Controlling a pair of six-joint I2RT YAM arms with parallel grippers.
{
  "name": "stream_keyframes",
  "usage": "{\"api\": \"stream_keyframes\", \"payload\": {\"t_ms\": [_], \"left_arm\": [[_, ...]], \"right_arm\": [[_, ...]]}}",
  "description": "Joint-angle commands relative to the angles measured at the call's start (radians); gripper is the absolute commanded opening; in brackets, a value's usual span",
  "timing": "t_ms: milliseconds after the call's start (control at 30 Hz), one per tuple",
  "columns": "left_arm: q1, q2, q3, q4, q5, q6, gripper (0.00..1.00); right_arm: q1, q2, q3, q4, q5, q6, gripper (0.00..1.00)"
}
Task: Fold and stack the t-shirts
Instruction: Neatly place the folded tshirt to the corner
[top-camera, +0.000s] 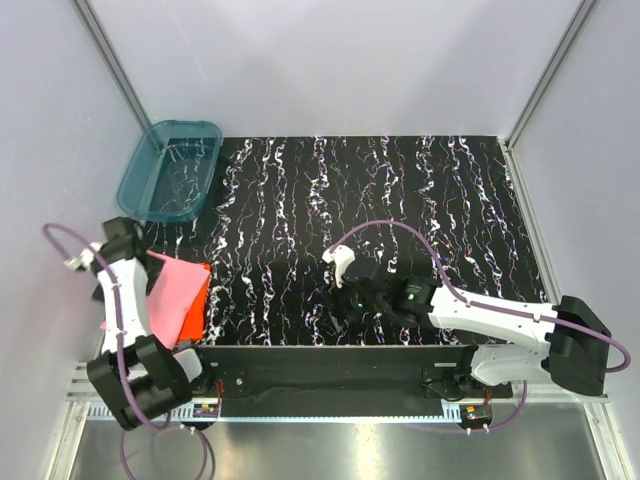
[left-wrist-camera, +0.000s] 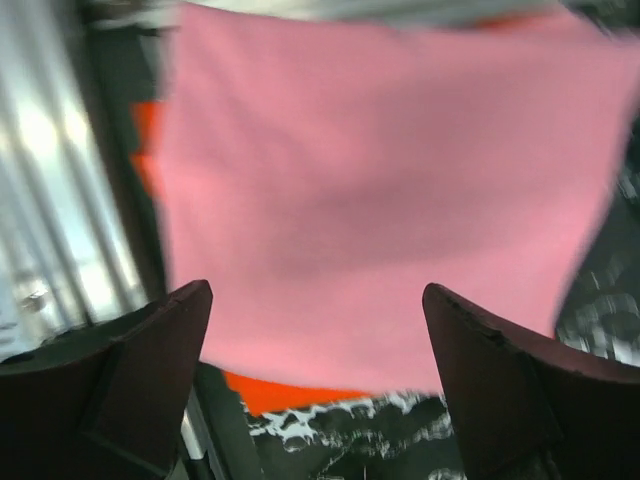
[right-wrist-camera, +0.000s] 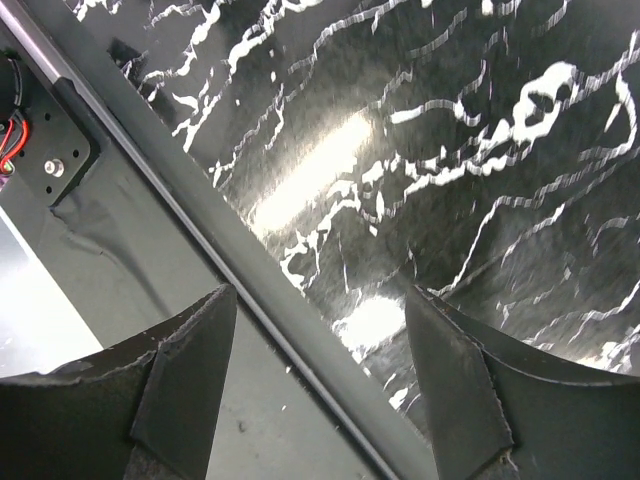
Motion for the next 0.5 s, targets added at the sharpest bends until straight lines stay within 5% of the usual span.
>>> {"api": "stream_keyframes", "payload": {"t_ms": [0,200,467], "left_arm": [[-0.150,0.044,0.016,0.136,0.158,0.100,0.88],[-0.325,0.139,0.009,0.170,0.273,0.221,0.62],[-0.547,0.291,0.124,0.129,0.132,0.430,0.65]], "right_arm": [[-0.001,-0.058,-0.042,0.048,0.014,0.101,0.75],[-0.003,-0.120,-0.097,0.067,0.106,0.158,0.77],[-0.003,-0.202,-0.149,0.090,0.194,0.188,0.79]]}}
